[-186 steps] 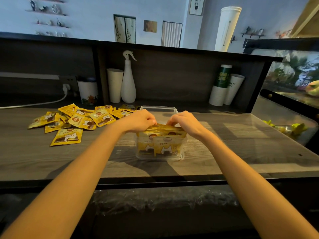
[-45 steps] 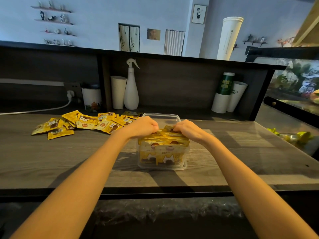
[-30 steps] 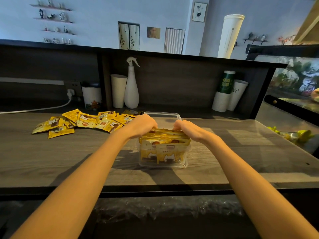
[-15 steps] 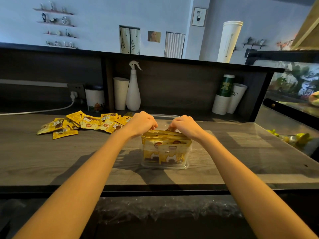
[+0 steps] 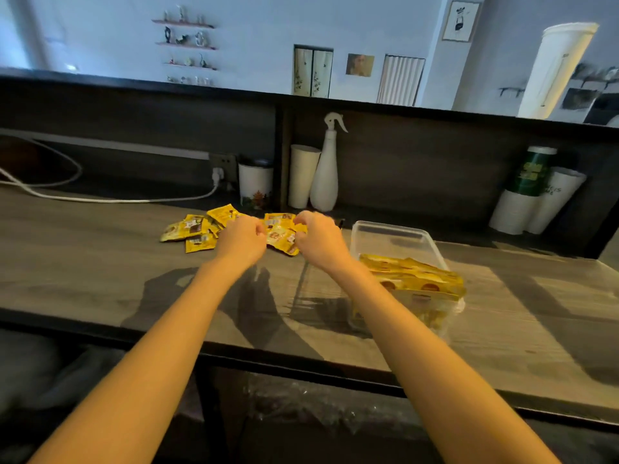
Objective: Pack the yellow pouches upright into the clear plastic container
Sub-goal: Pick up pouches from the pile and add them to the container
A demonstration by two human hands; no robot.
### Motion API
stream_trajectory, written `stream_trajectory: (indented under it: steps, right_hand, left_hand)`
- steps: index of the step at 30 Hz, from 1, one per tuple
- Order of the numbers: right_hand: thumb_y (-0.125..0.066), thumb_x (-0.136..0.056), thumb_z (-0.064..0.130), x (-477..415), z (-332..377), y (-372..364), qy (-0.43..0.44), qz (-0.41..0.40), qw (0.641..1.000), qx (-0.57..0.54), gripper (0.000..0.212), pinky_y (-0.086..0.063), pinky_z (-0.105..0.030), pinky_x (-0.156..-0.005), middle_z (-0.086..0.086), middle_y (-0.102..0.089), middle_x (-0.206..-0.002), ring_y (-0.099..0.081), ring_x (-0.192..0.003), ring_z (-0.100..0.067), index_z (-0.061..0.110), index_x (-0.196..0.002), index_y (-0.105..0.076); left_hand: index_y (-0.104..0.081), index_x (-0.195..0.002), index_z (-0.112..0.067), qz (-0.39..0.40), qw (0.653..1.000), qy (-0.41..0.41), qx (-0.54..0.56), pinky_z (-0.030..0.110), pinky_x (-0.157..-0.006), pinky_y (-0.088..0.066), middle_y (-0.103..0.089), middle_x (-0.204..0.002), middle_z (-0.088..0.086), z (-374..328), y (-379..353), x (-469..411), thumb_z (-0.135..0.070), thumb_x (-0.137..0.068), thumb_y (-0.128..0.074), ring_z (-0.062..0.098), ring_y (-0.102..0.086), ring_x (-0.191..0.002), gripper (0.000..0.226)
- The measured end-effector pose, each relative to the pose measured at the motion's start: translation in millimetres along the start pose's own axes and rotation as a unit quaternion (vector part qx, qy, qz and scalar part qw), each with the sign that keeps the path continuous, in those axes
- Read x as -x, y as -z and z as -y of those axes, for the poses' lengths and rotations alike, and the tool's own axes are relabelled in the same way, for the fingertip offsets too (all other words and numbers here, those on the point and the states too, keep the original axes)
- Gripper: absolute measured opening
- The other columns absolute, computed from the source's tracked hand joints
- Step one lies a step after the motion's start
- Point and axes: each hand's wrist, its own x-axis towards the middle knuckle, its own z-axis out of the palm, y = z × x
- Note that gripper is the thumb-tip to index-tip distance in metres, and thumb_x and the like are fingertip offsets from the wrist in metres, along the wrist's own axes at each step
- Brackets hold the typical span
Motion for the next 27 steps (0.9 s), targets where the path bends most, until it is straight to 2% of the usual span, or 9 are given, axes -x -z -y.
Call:
stream_trajectory:
  steps: [2, 6, 10, 13, 16, 18, 21, 24, 27]
  right_hand:
    - [-0.043, -0.090, 0.007, -9.1, 6.2, -18.3, -0.016, 0.057, 0.997, 0.049, 0.038, -0.041, -0.040, -0.097, -0.019, -0.050, -0.133, -0.047, -0.123, -0.036, 0.003, -0.128, -0.049]
    - [-0.044, -0.092, 0.010, -25.3, 8.6, -47.7, -0.076, 0.150, 0.981, 0.095, 0.035, -0.041, -0.042, -0.099, -0.018, -0.046, -0.135, -0.044, -0.125, -0.036, 0.003, -0.126, -0.048]
    - [-0.047, -0.093, 0.015, -39.1, -0.4, -76.6, -0.113, 0.127, 0.981, 0.096, 0.040, -0.036, -0.047, -0.105, -0.020, -0.040, -0.138, -0.036, -0.130, -0.038, 0.000, -0.130, -0.044]
    - [-0.046, -0.094, 0.017, -54.1, -7.6, -90.0, -0.145, 0.111, 0.977, 0.107, 0.050, -0.029, -0.049, -0.110, -0.018, -0.030, -0.147, -0.024, -0.139, -0.035, 0.002, -0.139, -0.032]
    - [-0.045, -0.095, 0.021, -67.9, -12.3, -98.1, -0.171, 0.130, 0.971, 0.107, 0.056, -0.017, -0.052, -0.115, -0.016, -0.022, -0.153, -0.015, -0.144, -0.031, 0.005, -0.144, -0.023]
    - [-0.043, -0.095, 0.022, -73.5, -15.5, -100.6, -0.189, 0.135, 0.969, 0.089, 0.053, -0.011, -0.053, -0.116, -0.016, -0.026, -0.152, -0.019, -0.143, -0.033, 0.007, -0.144, -0.028]
    - [-0.046, -0.093, 0.018, -73.9, -18.1, -100.2, -0.185, 0.110, 0.975, 0.059, 0.042, -0.007, -0.055, -0.116, -0.014, -0.046, -0.139, -0.035, -0.135, -0.033, 0.009, -0.134, -0.043]
    - [-0.049, -0.091, 0.018, -70.1, -15.1, -97.1, -0.165, 0.087, 0.982, 0.025, 0.029, -0.009, -0.055, -0.116, -0.012, -0.058, -0.124, -0.045, -0.126, -0.032, 0.011, -0.118, -0.057]
    - [-0.050, -0.090, 0.016, -65.1, -10.5, -92.7, -0.144, 0.074, 0.987, -0.013, 0.026, -0.022, -0.053, -0.113, -0.011, -0.062, -0.118, -0.051, -0.118, -0.031, 0.010, -0.111, -0.064]
  left_hand:
    - [-0.070, -0.096, -0.002, 0.020, 0.999, 0.020, -0.018, 0.041, -0.086, -0.047, -0.062, -0.121, 0.020, 22.3, -5.6, -6.2, -0.004, -0.088, -0.045, 0.038, -0.057, -0.108, 0.026]
    - [-0.065, -0.105, -0.009, 0.062, 0.996, 0.058, -0.022, 0.039, -0.091, -0.044, -0.060, -0.118, 0.016, 51.0, -22.0, -22.8, -0.008, -0.090, -0.046, 0.035, -0.052, -0.112, 0.025]
    - [-0.061, -0.102, -0.011, 0.099, 0.992, 0.065, -0.036, 0.039, -0.088, -0.044, -0.055, -0.111, 0.015, 55.4, -36.7, -37.1, -0.006, -0.091, -0.045, 0.033, -0.052, -0.104, 0.020]
    - [-0.057, -0.116, -0.004, 0.107, 0.992, 0.061, -0.037, 0.040, -0.092, -0.042, -0.053, -0.124, 0.018, 56.2, -46.3, -47.8, -0.007, -0.092, -0.045, 0.034, -0.048, -0.118, 0.027]
    - [-0.056, -0.118, -0.002, 0.128, 0.990, 0.057, -0.012, 0.038, -0.089, -0.043, -0.054, -0.127, 0.020, 56.8, -56.9, -61.0, -0.003, -0.090, -0.043, 0.035, -0.049, -0.118, 0.030]
    - [-0.052, -0.125, -0.003, 0.150, 0.986, 0.070, 0.021, 0.039, -0.096, -0.042, -0.051, -0.133, 0.020, 55.0, -61.4, -68.9, -0.001, -0.091, -0.040, 0.036, -0.047, -0.122, 0.037]
    - [-0.042, -0.133, -0.002, 0.169, 0.975, 0.111, 0.092, 0.039, -0.101, -0.039, -0.045, -0.138, 0.021, 53.2, -64.3, -75.7, -0.001, -0.092, -0.038, 0.035, -0.043, -0.126, 0.041]
    - [-0.037, -0.132, -0.007, 0.142, 0.942, 0.177, 0.247, 0.042, -0.100, -0.045, -0.050, -0.130, 0.017, 57.7, -67.2, -79.3, -0.006, -0.090, -0.047, 0.032, -0.051, -0.118, 0.043]
    - [-0.034, -0.131, -0.002, 0.078, 0.904, 0.217, 0.361, 0.033, -0.080, -0.052, -0.054, -0.109, 0.013, 58.9, -65.6, -77.6, -0.007, -0.087, -0.057, 0.024, -0.057, -0.100, 0.049]
